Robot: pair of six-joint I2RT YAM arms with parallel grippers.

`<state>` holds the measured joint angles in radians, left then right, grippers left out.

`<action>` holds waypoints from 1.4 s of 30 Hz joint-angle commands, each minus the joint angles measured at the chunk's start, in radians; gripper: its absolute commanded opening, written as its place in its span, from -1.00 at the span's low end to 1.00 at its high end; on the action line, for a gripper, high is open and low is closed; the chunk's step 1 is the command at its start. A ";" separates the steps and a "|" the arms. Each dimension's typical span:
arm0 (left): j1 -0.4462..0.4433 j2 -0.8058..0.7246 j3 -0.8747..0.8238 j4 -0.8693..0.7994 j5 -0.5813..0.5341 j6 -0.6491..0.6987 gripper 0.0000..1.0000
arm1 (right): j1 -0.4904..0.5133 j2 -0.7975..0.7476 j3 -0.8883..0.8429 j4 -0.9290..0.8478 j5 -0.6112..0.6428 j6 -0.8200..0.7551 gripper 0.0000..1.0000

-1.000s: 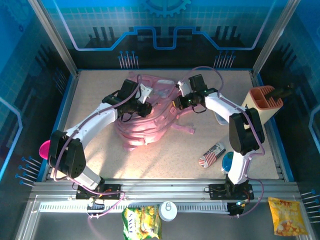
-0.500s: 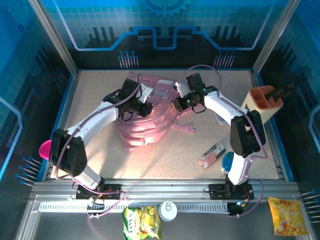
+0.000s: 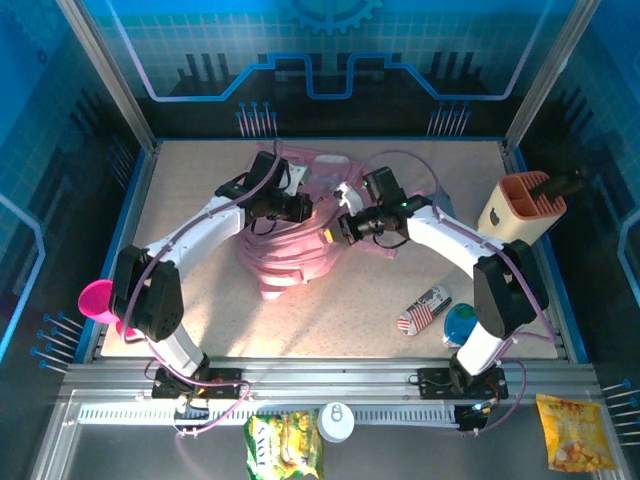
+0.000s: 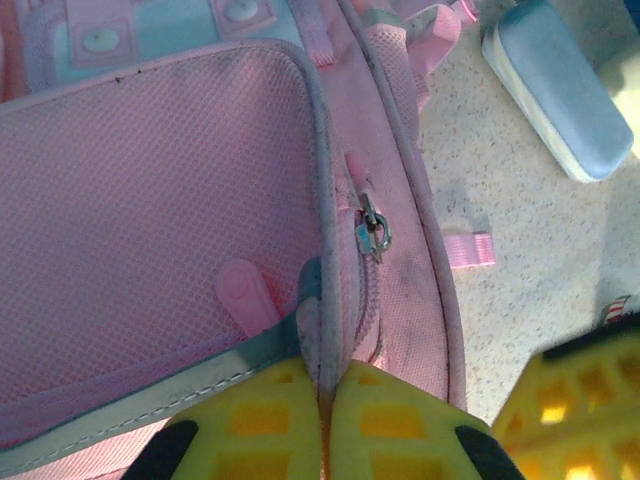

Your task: Pack the student bag

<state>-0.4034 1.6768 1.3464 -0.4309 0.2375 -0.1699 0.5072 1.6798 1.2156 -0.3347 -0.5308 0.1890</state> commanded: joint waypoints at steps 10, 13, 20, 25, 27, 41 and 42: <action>0.003 0.135 0.139 0.131 0.072 -0.253 -1.00 | 0.068 -0.005 -0.103 0.271 0.031 0.200 -1.00; 0.003 0.154 0.154 0.143 0.085 -0.286 -1.00 | 0.046 -0.028 -0.135 0.290 0.072 0.214 -1.00; 0.005 0.161 0.165 0.131 0.103 -0.279 -1.00 | -0.102 -0.140 -0.231 0.355 0.042 0.349 -0.25; 0.003 0.139 0.154 0.126 0.119 -0.256 -1.00 | -0.172 -0.147 -0.251 0.425 0.001 0.593 0.11; 0.002 0.130 0.147 0.132 0.135 -0.252 -1.00 | -0.187 -0.132 -0.261 0.495 -0.022 0.718 0.13; -0.005 0.110 0.120 0.139 0.157 -0.245 -1.00 | -0.173 0.046 -0.165 0.611 -0.055 0.978 0.03; -0.006 0.110 0.119 0.139 0.158 -0.245 -1.00 | -0.173 0.054 -0.162 0.611 -0.055 0.981 0.03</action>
<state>-0.4049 1.8343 1.4689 -0.3565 0.3382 -0.4171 0.3271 1.7153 1.0176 0.2626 -0.5842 1.1358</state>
